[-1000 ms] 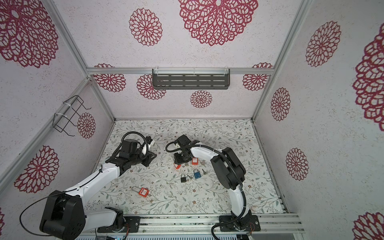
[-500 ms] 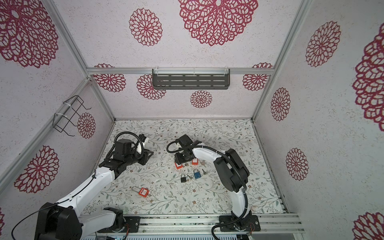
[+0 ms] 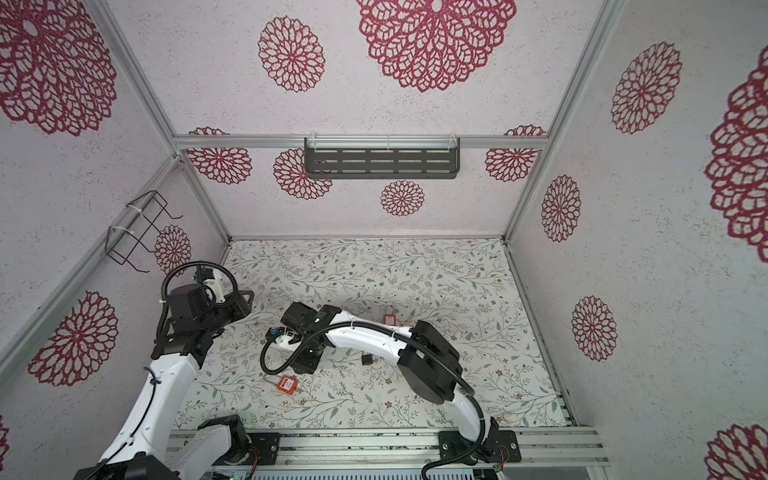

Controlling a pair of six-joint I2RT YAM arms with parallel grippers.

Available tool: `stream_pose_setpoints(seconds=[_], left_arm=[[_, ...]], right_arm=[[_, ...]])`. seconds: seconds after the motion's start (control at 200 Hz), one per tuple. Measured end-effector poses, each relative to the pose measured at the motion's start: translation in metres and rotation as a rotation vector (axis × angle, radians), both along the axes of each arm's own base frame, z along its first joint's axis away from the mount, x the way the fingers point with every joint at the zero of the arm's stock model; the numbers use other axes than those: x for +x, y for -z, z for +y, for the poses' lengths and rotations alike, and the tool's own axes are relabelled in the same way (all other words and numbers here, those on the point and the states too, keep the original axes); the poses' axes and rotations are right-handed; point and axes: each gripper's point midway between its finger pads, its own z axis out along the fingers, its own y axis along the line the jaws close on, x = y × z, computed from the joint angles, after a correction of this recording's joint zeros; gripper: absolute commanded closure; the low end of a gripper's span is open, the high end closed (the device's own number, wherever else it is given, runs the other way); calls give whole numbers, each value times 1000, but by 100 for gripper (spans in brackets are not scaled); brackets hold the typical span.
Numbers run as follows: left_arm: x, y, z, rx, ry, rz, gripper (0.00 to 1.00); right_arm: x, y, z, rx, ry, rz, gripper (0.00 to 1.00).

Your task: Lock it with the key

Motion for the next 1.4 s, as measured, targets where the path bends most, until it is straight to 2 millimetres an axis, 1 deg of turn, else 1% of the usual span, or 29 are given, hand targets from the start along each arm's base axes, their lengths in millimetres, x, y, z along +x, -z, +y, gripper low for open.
stream_pose_setpoints(seconds=[0.07, 0.16, 0.175, 0.21, 0.38, 0.485, 0.615, 0.726, 0.941, 1.031, 1.146, 1.251, 1.316, 1.401], left_arm=[[-5, 7, 11, -52, -51, 23, 52], [-11, 19, 17, -110, -91, 59, 51], [-12, 21, 18, -119, -96, 63, 51], [-13, 24, 18, -136, -102, 73, 50], [-20, 32, 14, -194, -107, 100, 50], [-26, 33, 11, -209, -109, 95, 50], [-30, 30, 9, -221, -113, 84, 49], [-31, 29, 9, -225, -117, 82, 49], [-36, 32, 11, -214, -134, 104, 47], [-38, 33, 14, -211, -144, 113, 47], [-37, 31, 16, -207, -151, 112, 47], [-37, 31, 17, -206, -154, 116, 46], [-36, 32, 18, -204, -157, 119, 46], [-36, 34, 19, -201, -157, 124, 46]], right_arm=[[-5, 12, 0, -49, -33, 12, 44], [-7, 22, -2, -101, -57, 27, 43], [-7, 22, -2, -106, -59, 29, 39], [-8, 24, -1, -117, -70, 34, 37], [-17, 22, 0, -136, -102, 62, 36], [-22, 21, -1, -144, -117, 67, 36], [-21, 20, -1, -150, -123, 53, 37], [-21, 16, 10, -128, -129, 40, 37], [-37, 15, 25, -103, -142, 14, 37], [-42, 17, 31, -90, -140, 15, 37], [-48, 24, 37, -86, -136, 19, 37], [-45, 32, 43, -93, -113, 16, 37], [-38, 35, 47, -91, -91, -11, 37], [-30, 40, 48, -102, -58, -43, 37]])
